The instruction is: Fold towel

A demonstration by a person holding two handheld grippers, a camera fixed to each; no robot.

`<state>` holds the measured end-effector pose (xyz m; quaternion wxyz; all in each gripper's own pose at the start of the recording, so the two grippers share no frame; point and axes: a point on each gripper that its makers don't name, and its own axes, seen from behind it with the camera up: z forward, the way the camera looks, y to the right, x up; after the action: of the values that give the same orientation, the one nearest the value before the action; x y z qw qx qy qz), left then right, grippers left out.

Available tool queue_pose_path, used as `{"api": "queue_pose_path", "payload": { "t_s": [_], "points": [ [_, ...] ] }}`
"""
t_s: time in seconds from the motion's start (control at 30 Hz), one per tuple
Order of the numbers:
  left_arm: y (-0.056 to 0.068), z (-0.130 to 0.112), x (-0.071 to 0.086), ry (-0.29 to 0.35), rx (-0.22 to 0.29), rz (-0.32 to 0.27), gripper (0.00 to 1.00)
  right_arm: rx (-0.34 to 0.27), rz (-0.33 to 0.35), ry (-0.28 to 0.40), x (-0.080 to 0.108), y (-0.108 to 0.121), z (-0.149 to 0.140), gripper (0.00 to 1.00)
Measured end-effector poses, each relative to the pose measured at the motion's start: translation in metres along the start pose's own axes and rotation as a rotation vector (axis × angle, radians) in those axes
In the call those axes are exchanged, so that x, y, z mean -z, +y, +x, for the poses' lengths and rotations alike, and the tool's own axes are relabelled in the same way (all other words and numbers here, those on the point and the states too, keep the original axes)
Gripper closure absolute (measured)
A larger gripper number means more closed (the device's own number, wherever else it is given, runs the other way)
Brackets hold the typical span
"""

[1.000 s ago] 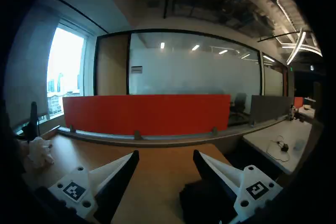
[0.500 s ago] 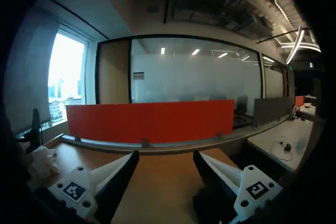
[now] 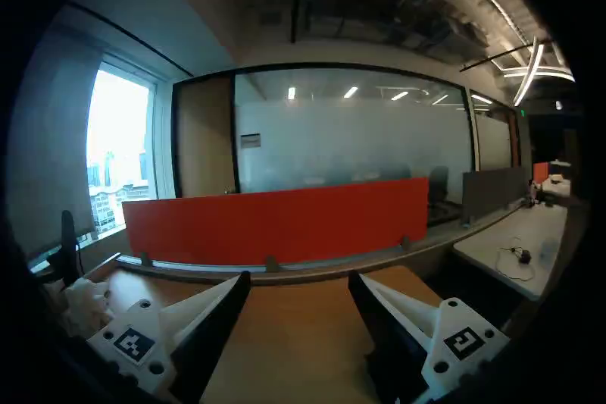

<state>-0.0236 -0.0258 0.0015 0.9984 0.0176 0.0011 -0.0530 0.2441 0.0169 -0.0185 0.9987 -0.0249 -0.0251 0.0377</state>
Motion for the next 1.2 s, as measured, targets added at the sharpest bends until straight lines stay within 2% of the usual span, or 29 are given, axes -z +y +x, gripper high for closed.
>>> {"api": "queue_pose_path", "payload": {
  "t_s": [0.17, 0.4, 0.6, 0.8, 1.2],
  "points": [
    [-0.002, -0.013, 0.002, 0.027, -0.014, 0.003, 0.07, -0.007, 0.003, -0.003, -0.002, -0.005, -0.006, 0.0],
    [-0.008, -0.046, 0.003, 0.035, -0.034, 0.008, 0.07, 0.008, 0.003, 0.001, -0.008, -0.01, -0.014, 0.0],
    [-0.009, -0.074, 0.003, 0.037, -0.038, 0.017, 0.07, -0.014, 0.01, -0.004, -0.013, -0.015, -0.031, 0.0],
    [-0.011, -0.093, 0.001, 0.047, -0.033, 0.021, 0.07, 0.002, 0.022, -0.024, -0.017, -0.023, -0.053, 0.01],
    [0.0, -0.116, -0.008, 0.061, -0.022, 0.01, 0.07, 0.011, 0.033, -0.048, -0.027, -0.035, -0.074, 0.01]
  ]
}}
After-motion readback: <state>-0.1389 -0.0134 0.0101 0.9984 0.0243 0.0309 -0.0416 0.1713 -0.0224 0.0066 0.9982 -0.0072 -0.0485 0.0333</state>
